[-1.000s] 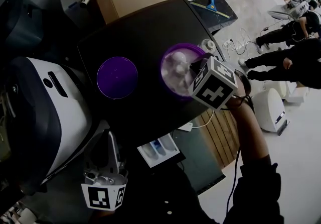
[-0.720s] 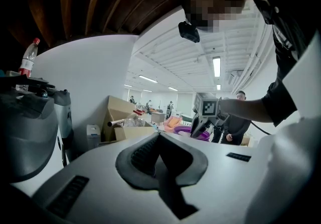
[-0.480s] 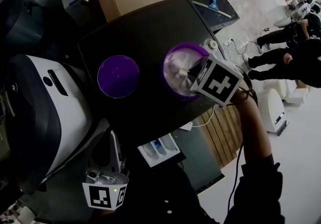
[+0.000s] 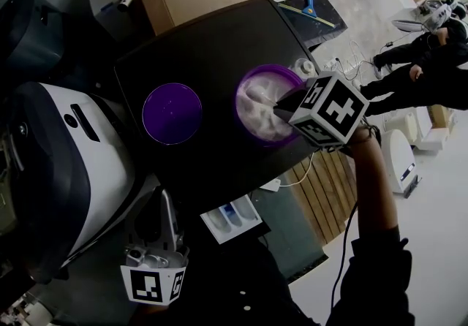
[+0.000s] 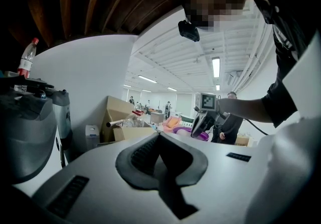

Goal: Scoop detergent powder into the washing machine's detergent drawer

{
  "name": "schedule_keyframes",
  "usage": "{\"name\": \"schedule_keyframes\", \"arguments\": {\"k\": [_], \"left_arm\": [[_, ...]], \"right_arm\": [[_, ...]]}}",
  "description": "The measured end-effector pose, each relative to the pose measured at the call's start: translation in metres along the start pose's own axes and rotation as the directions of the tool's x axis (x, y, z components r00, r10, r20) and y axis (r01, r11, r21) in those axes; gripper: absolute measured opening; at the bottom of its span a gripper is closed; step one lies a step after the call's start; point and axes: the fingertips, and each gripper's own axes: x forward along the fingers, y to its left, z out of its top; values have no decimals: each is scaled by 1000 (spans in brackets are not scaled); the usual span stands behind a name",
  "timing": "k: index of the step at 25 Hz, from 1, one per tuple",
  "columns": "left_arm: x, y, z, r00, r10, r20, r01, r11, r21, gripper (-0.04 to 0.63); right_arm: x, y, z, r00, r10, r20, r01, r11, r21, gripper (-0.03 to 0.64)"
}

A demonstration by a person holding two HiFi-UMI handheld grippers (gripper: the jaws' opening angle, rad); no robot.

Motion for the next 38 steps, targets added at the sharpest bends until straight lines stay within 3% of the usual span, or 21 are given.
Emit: {"name": "schedule_keyframes", "arguments": {"k": [8,14,21,27,32,35,38], "left_arm": [[-3,-5,11,1000,-6,20,6,1000,10,14],[-8,-6,25,999,-8,44,7,1000,23,14],[-13,-7,45,997,-5,76,3,1000,29,14],[-18,-6,60,994,6,106,-10,999,37,14],[-24,-9,72,991,6,132,-12,999,42,14],[-30,-11,80,989,9,147,-15,999,44,14],[-37,-11,85,987,14,162,-21,999,47,14]], "right_arm": [[-12,7,-10,991,72,114,-84,991,102,32],[-32,13,-16,938,117,326,-209,942,264,32],[-61,20,-20,799,59,598,-374,828,418,32],[-110,34,-17,599,-32,800,-529,735,425,32],[-139,54,-25,468,-70,881,-643,656,395,32],[-151,68,-26,426,-85,901,-674,634,379,32],[-157,84,-30,412,-91,907,-680,632,372,32]]}}
